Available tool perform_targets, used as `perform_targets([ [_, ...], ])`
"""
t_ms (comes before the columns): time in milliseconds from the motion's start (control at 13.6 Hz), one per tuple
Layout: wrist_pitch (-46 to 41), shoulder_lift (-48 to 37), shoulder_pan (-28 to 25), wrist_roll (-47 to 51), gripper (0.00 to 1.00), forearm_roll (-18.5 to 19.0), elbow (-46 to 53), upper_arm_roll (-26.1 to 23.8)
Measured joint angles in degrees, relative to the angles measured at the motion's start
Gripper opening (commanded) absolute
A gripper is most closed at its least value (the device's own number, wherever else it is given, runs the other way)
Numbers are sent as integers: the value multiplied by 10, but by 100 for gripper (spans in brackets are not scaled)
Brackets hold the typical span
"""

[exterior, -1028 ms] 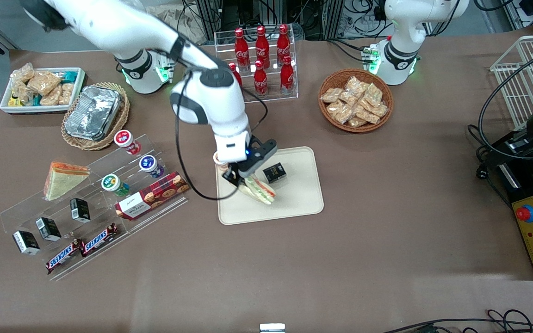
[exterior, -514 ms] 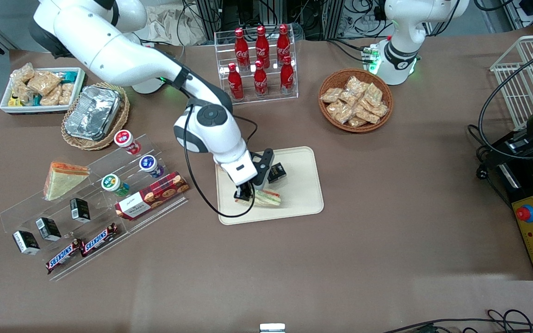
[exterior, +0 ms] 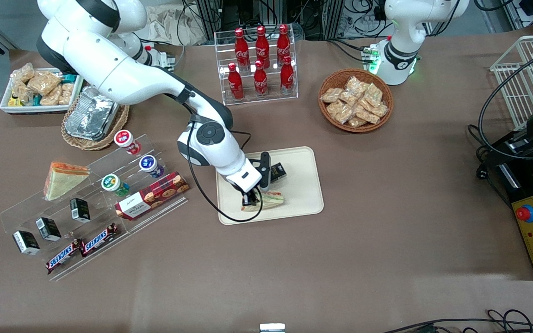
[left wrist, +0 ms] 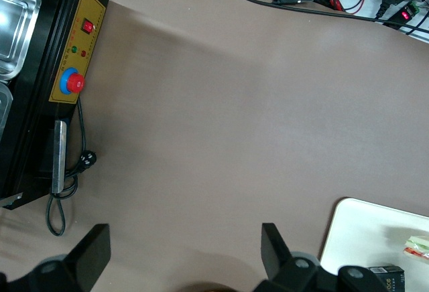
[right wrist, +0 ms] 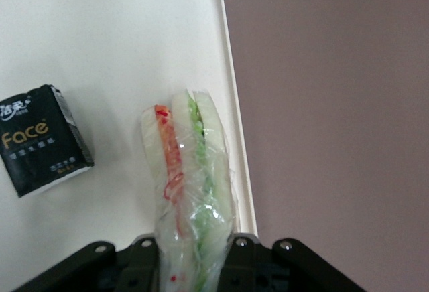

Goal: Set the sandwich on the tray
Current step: 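Lower the sandwich onto the tray beside the black tissue pack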

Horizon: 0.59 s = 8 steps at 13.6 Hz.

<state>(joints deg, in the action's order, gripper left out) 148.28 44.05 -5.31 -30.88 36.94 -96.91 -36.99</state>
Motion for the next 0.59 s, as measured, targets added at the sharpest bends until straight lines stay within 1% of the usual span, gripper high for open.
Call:
perform_targets([
  [220,0,14,-4,-17,0,0,15,0],
  [588,0,43,-11,-14,0,-1,19,1],
])
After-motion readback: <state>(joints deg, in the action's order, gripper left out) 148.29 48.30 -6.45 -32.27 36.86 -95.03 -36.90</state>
